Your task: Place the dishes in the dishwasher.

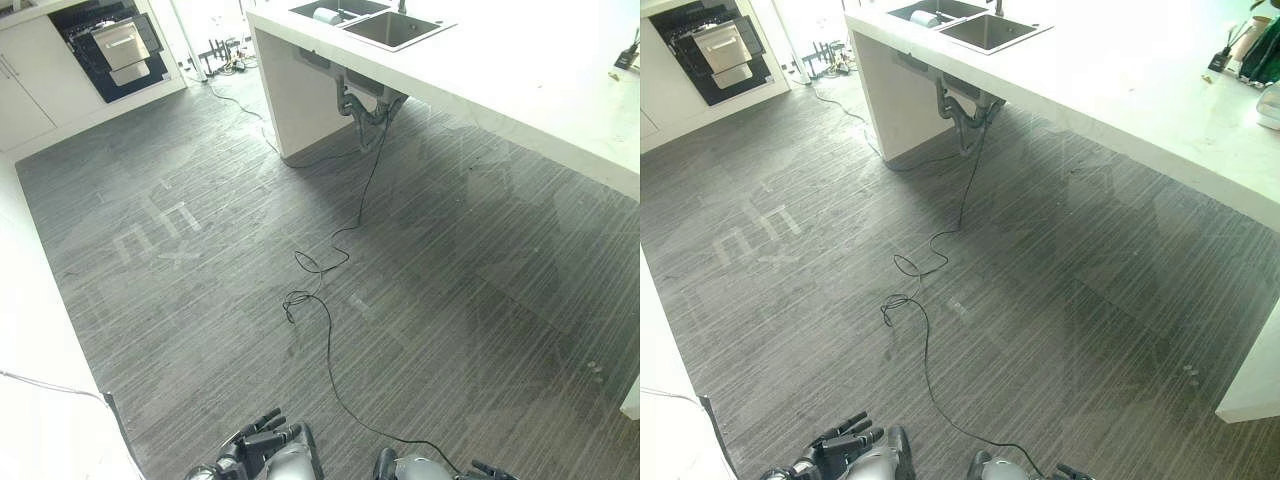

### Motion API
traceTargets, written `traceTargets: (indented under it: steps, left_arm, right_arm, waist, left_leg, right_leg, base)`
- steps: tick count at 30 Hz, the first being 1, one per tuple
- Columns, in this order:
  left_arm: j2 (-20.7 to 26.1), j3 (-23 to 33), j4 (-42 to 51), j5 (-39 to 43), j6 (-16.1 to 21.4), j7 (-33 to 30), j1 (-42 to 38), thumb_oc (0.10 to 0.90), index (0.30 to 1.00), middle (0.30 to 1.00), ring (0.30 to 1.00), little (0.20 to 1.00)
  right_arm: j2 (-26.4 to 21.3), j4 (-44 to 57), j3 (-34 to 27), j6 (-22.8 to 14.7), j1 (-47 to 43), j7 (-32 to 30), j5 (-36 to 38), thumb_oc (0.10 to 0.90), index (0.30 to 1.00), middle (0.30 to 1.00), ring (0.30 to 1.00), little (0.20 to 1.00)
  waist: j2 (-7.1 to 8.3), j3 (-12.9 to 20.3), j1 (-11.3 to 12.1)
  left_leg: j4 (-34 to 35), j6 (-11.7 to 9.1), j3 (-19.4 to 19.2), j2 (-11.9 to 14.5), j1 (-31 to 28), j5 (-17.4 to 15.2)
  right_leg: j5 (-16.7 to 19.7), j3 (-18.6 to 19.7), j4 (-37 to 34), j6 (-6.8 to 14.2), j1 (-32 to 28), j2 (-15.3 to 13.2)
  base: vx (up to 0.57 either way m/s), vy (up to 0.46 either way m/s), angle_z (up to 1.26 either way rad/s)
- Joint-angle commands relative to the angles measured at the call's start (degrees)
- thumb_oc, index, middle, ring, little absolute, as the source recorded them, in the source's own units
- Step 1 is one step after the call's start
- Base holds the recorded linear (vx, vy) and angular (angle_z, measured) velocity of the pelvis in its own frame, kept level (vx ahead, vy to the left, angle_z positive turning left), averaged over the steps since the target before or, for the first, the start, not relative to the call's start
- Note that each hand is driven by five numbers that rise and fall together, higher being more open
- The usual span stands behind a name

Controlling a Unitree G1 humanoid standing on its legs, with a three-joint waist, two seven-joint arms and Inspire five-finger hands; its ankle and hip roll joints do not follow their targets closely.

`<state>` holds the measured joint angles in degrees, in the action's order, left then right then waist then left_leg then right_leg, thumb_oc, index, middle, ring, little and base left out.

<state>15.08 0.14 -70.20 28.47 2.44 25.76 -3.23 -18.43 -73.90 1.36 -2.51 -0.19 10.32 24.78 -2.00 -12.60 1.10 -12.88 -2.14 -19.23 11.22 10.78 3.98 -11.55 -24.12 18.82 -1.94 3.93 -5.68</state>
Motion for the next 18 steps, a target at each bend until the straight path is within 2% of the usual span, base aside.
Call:
traceTargets:
  steps: [1, 3, 5, 7, 10, 11, 12, 18]
  left_arm:
    - [-1.89, -3.59, 1.07, -2.43, -1.63, 7.2, 1.4, 0.8, 0.9, 0.9, 0.9, 0.9]
    - [-2.05, -3.62, 0.85, -1.05, -2.04, 7.49, 1.35, 0.8, 0.9, 0.9, 0.9, 0.9]
    - [-2.29, -3.06, 0.56, -0.45, -4.23, 5.52, 1.34, 0.8, 0.9, 0.9, 0.9, 0.9]
    - [-2.33, -2.15, -0.46, -1.08, -4.56, 1.85, 1.44, 0.8, 0.9, 0.9, 0.9, 0.9]
    - [-2.33, -2.15, -0.45, -1.08, -4.56, 1.85, 1.44, 0.8, 0.9, 0.9, 0.9, 0.9]
    - [-2.15, -1.1, -1.87, -2.1, -5.72, -2.82, 1.86, 0.8, 0.9, 0.9, 0.9, 0.9]
    - [-2.12, 0.23, -4.2, -5.73, -9.21, -3.11, 2.67, 0.8, 0.9, 0.9, 0.9, 0.9]
    - [-2.92, -0.78, -3.74, -5.25, -7.27, -1.27, 2.92, 0.8, 0.9, 0.9, 0.9, 0.9]
  right_arm:
    - [-0.49, 1.64, -0.49, -1.55, -2.79, 1.17, -0.64, 0.8, 0.9, 0.9, 0.9, 0.9]
    - [-0.43, 1.1, -0.64, -0.52, -2.57, 0.62, -1.34, 0.8, 0.9, 0.9, 0.9, 0.9]
    - [-0.38, -0.16, -1.08, 0.32, -1.83, 0.1, -2.38, 0.8, 0.9, 0.9, 0.9, 0.9]
    - [-0.29, -0.93, -1.16, 0.16, -1.58, -0.01, -2.5, 0.8, 0.9, 0.9, 0.9, 0.9]
    - [-0.29, -0.93, -1.16, 0.16, -1.58, -0.01, -2.5, 0.8, 0.9, 0.9, 0.9, 0.9]
    - [-0.29, -0.9, -1.2, -0.24, -1.53, 0.22, -2.26, 0.8, 0.9, 0.9, 0.9, 0.9]
    - [-0.02, -0.09, -0.87, -0.64, -2.1, 1.18, -1.53, 0.8, 0.9, 0.9, 0.9, 0.9]
    - [0.72, 0.62, -0.12, -0.56, -1.99, 1.4, -1.96, 0.8, 0.9, 0.9, 0.9, 0.9]
  waist:
    - [-1.01, 2.15, -0.07]
    - [-1.02, 2.32, -0.26]
    - [-0.92, 2.34, -0.23]
    - [-0.74, 2.37, 0.14]
    - [-0.74, 2.37, 0.13]
    - [-0.71, 2.34, 0.56]
    - [-0.56, 2.18, 0.7]
    - [-0.7, 1.79, 0.55]
  left_leg:
    - [-4.31, -3.61, 0.7, 1.32, 4.33, -10.0]
    - [-4.31, -3.61, 0.6, 1.3, 4.49, -9.94]
    - [-4.31, -3.48, 0.57, 1.12, 4.65, -9.74]
    - [-4.31, -3.42, 0.93, 0.91, 5.07, -9.52]
    - [-4.31, -3.42, 0.94, 0.91, 5.08, -9.52]
    - [-4.31, -3.4, 1.17, 0.74, 5.45, -9.31]
    - [-4.31, -3.51, 1.59, 0.53, 6.19, -8.79]
    - [-4.31, -3.64, 1.71, 0.55, 6.3, -8.5]
  right_leg:
    - [-8.75, 3.54, -1.63, 5.65, -7.11, -0.3]
    - [-8.99, 4.0, -1.63, 5.5, -7.28, 0.2]
    - [-8.9, 4.37, -1.63, 5.4, -7.44, 0.78]
    - [-8.86, 4.52, -1.63, 5.28, -7.51, 1.11]
    - [-8.86, 4.52, -1.63, 5.28, -7.51, 1.11]
    - [-8.96, 4.63, -1.63, 5.12, -7.59, 1.4]
    - [-9.09, 5.22, -1.63, 4.75, -7.49, 2.0]
    - [-8.96, 5.78, -1.63, 4.73, -7.56, 2.3]
  base:
    - [-0.01, 0.047, 0.04]
    - [-0.01, 0.069, 0.04]
    - [-0.01, 0.028, 0.04]
    - [0.0, -0.018, 0.13]
    - [0.0, -0.008, 0.09]
    - [-0.02, -0.032, 0.04]
    - [-0.03, -0.034, 0.04]
    - [-0.01, -0.005, 0.03]
